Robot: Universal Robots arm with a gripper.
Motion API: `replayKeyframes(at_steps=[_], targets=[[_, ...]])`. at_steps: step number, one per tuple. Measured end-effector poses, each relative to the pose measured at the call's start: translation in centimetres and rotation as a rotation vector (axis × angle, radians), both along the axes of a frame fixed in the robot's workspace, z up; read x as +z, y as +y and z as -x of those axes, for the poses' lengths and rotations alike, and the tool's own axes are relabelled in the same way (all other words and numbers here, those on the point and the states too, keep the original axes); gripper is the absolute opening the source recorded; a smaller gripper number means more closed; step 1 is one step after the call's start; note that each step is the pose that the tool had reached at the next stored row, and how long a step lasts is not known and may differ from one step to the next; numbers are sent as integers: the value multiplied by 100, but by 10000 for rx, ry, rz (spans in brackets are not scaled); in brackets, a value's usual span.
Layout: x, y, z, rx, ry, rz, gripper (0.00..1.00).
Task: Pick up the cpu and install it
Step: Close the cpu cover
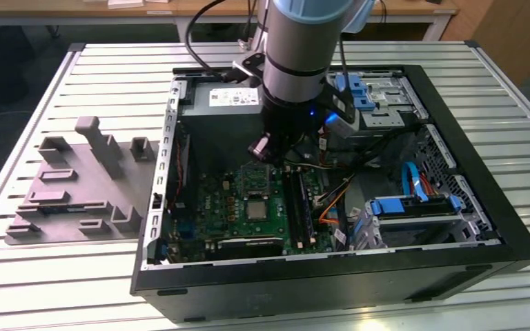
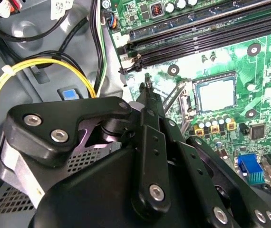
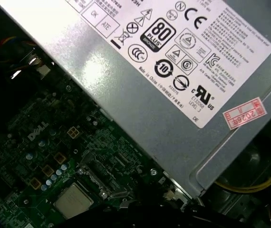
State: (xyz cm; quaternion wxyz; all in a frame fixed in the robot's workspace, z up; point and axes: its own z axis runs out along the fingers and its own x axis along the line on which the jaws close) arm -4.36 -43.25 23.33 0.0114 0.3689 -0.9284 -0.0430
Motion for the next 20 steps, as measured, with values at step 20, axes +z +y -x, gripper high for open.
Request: replayKeyframes(at_steps=[20], targets=[[44, -1, 27, 432, 1, -7, 11]])
